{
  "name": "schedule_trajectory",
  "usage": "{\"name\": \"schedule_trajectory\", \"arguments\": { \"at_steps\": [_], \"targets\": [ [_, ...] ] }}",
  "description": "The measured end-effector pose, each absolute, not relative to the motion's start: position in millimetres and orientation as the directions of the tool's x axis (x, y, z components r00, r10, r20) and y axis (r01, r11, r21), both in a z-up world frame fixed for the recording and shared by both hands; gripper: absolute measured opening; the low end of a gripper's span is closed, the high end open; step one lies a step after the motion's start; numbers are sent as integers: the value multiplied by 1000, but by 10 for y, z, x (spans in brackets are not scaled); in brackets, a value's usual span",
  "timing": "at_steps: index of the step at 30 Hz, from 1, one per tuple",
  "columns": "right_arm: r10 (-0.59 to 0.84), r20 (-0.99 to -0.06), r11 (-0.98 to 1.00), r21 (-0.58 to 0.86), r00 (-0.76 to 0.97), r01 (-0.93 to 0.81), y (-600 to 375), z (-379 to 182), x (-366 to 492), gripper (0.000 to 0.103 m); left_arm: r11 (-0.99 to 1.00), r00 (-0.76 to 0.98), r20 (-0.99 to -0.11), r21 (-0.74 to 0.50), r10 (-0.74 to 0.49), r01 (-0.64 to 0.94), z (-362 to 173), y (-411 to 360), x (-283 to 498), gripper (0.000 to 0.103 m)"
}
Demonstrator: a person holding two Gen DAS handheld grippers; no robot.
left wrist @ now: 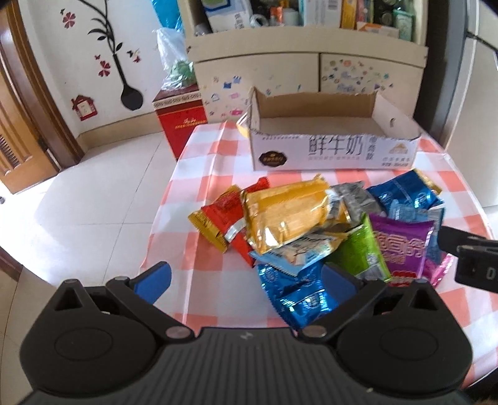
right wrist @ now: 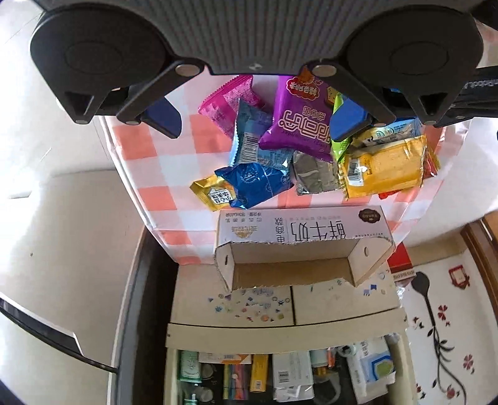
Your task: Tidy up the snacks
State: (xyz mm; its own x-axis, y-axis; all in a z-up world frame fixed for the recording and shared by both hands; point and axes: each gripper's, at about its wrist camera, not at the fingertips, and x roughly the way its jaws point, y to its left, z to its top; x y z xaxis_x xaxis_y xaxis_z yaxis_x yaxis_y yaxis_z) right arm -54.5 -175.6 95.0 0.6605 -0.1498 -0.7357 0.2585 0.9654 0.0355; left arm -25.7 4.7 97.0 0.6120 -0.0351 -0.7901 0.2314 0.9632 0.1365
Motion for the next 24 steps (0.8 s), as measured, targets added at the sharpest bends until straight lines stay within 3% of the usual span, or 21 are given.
{"name": "schedule_trajectory", "arguments": {
  "at_steps": [24],
  "targets": [
    [-175,-782,964,-14,598,265,-1625,854,-487,103,965,613,-790,141,-25,220,901,-31,-275,102]
  ]
}}
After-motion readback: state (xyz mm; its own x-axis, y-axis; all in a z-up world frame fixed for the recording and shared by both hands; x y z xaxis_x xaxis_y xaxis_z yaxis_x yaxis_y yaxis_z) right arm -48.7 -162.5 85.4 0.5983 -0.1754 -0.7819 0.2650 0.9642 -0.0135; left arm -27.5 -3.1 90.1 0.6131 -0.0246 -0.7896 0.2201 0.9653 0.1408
